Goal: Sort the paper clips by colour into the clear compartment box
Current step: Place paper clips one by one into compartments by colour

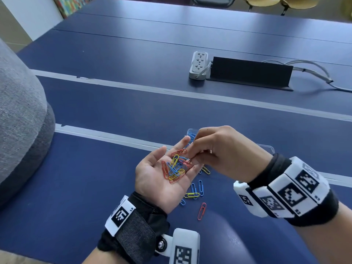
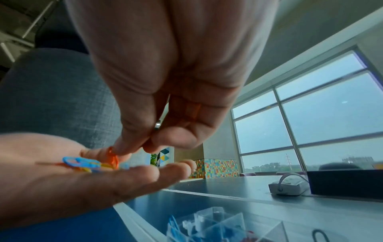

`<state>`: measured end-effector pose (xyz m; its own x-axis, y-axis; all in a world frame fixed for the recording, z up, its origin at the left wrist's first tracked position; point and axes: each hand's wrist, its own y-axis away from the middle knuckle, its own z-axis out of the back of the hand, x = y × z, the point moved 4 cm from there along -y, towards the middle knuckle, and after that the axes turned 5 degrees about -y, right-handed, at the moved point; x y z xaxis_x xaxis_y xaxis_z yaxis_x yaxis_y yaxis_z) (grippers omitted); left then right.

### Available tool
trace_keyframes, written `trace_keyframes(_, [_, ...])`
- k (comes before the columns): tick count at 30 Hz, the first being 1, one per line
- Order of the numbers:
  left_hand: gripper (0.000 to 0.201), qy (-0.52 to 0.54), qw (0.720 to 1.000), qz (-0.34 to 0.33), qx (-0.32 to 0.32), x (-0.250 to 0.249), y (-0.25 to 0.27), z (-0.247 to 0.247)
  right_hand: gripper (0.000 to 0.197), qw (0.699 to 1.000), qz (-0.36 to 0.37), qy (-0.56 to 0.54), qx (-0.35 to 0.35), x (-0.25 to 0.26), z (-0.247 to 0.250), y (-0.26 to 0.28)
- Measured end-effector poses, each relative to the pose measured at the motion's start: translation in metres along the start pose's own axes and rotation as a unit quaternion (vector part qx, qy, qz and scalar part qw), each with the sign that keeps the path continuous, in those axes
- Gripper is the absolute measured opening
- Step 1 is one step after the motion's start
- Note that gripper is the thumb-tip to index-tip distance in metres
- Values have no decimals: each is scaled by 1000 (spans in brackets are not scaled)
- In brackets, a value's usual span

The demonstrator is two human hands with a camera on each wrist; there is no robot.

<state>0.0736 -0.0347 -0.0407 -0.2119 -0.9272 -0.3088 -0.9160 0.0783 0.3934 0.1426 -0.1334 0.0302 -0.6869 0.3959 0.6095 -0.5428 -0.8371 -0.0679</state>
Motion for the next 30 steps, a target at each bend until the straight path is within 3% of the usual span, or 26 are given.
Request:
trace_keyframes(4, [58, -1, 1000, -5, -13, 2, -2, -1, 31, 998, 24, -37, 42, 9, -1, 3])
trace_keyframes(7, [56, 0, 1000, -4, -23, 3, -3, 1, 33, 998, -14, 3, 66, 3, -10, 3])
trace_keyframes(15, [55, -2, 999, -15, -29, 0, -5, 4, 16, 999, -23, -27, -24, 0, -3, 5])
trace_keyframes(19, [51, 31, 999, -15, -11, 1, -5, 3, 28, 998, -29, -37, -51, 4, 1, 5])
trace_keyframes(23, [54, 20, 1000, -4, 1, 2, -4, 0, 34, 991, -79, -68, -82, 0, 4, 4])
trace_keyframes(26, [52, 16, 1000, -3, 3, 1, -4, -1, 27, 986, -129, -44, -99, -6, 5, 2])
trace_keyframes(30, [56, 4, 1000, -4, 12, 1, -4, -1, 10, 987, -133, -16, -93, -6, 3, -2])
